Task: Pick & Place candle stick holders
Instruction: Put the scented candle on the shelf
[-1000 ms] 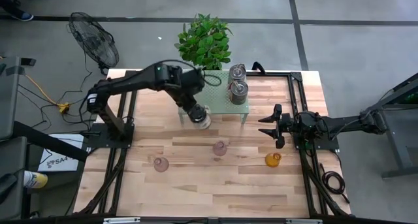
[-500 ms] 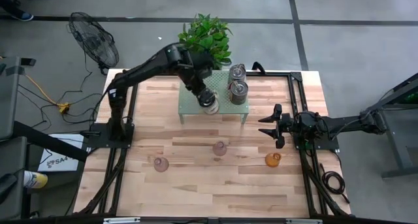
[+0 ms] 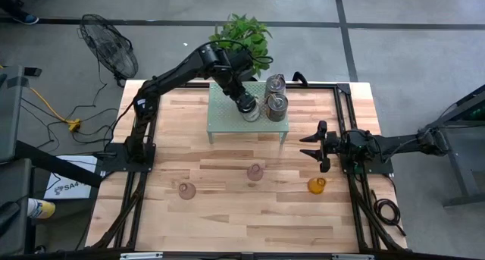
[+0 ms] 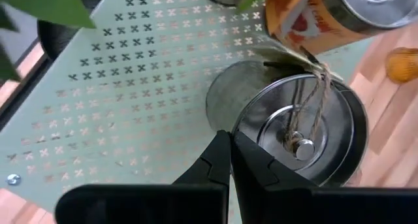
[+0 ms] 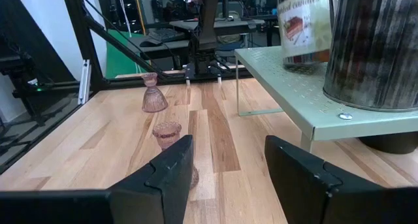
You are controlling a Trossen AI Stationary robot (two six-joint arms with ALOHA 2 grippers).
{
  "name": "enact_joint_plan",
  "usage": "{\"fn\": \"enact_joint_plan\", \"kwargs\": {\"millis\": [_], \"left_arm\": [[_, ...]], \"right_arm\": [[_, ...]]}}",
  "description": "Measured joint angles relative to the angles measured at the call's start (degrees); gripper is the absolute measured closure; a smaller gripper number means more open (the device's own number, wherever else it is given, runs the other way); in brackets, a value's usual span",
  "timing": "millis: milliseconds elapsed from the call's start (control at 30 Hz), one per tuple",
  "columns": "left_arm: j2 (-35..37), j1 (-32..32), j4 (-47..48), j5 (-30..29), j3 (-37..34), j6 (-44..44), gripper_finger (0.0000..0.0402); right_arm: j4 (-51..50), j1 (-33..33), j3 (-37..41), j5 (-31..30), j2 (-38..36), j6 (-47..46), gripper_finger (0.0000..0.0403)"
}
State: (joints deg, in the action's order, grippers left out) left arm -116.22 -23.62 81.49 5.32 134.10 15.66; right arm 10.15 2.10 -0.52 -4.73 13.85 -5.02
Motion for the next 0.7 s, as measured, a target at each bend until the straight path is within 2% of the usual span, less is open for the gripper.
{"fn": "enact_joint_plan", "kwargs": {"millis": [700], "left_arm": [[-0.22, -0.37, 0.53, -0.28, 0.11, 0.68, 0.0401]], "right_arm": [[-0.02, 0.01, 0.01, -0.01, 0.0, -0.04, 0.0217]]}}
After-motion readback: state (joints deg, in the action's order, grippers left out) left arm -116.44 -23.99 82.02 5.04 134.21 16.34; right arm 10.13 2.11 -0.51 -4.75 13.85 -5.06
